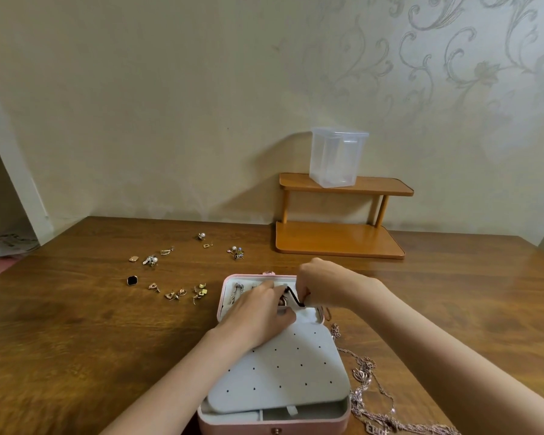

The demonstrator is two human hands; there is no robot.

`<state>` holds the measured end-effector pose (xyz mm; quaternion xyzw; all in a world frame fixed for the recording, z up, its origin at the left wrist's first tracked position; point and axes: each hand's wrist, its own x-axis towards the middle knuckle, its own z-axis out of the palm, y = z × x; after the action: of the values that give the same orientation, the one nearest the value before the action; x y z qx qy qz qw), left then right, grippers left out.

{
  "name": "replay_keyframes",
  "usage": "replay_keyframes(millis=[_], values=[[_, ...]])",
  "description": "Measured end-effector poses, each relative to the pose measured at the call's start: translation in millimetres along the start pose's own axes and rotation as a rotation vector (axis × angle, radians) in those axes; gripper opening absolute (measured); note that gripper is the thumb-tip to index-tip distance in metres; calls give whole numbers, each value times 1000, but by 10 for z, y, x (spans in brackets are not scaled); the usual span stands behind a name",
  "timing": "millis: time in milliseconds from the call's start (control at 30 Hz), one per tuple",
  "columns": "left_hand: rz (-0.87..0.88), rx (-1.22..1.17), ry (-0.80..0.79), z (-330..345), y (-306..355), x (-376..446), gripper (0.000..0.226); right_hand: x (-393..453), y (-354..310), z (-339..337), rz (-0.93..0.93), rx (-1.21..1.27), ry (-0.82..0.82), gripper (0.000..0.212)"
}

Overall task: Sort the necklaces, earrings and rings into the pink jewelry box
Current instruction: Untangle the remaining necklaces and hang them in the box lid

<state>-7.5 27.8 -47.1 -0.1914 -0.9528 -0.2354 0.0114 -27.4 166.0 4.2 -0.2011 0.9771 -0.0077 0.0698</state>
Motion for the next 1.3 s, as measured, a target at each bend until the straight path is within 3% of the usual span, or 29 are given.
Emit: replay_keyframes(millis=[400, 733, 933, 1200, 1300], values=[[86, -75, 166, 13, -21, -72, 26, 138, -16, -76, -78, 1, -134, 16], [82, -70, 148, 4, -20, -49, 20, 70, 55, 88, -73, 170, 77, 14], [123, -67, 152, 4, -19, -41, 13, -96, 77, 160, -39, 348, 30, 17], [147, -63, 114, 31, -22, -65, 21, -241, -31, 86, 85, 483, -117, 29], [155, -103, 65, 3, -22, -84, 48, -191, -132, 85, 169, 593, -72, 29]])
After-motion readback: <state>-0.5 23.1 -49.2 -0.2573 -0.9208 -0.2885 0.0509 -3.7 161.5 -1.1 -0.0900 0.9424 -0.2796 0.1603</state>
